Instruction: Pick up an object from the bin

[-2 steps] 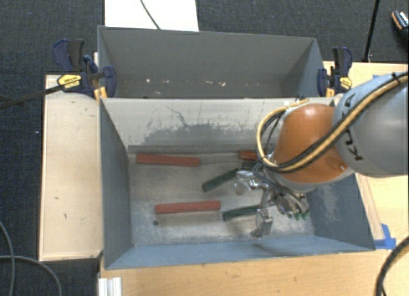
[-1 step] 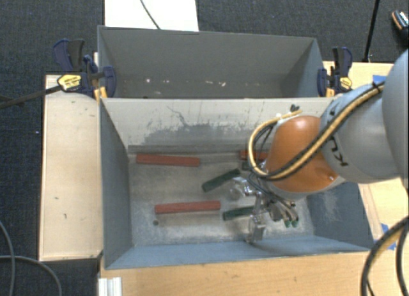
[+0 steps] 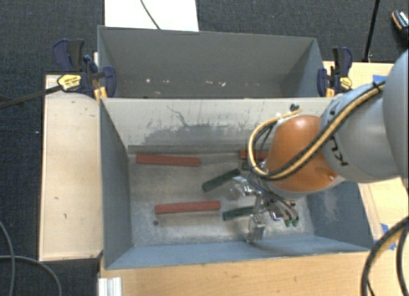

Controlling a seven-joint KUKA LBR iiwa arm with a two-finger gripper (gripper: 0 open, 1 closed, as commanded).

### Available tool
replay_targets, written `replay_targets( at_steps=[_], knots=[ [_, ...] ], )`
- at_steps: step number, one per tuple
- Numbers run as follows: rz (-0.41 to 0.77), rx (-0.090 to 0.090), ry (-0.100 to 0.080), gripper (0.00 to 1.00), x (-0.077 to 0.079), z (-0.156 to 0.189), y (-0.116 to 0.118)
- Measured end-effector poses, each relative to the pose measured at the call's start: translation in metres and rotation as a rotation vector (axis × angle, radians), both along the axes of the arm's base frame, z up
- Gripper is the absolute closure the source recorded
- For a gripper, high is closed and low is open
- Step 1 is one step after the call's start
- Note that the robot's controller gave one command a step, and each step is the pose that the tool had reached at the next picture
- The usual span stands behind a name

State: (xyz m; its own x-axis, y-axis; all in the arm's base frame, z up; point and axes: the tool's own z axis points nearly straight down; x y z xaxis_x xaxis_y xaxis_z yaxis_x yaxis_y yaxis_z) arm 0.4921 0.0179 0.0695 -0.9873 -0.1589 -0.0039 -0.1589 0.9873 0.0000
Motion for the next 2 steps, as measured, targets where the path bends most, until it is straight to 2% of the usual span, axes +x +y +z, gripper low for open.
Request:
replay_targets(
  at_steps=[1, 2],
  knots=[
    [0.003, 0.0, 0.001, 1.0, -0.0005, -0.0001, -0.0001],
    [0.009, 0.0, -0.001, 1.0, 0.0003, 0.0072, 0.0]
  ],
)
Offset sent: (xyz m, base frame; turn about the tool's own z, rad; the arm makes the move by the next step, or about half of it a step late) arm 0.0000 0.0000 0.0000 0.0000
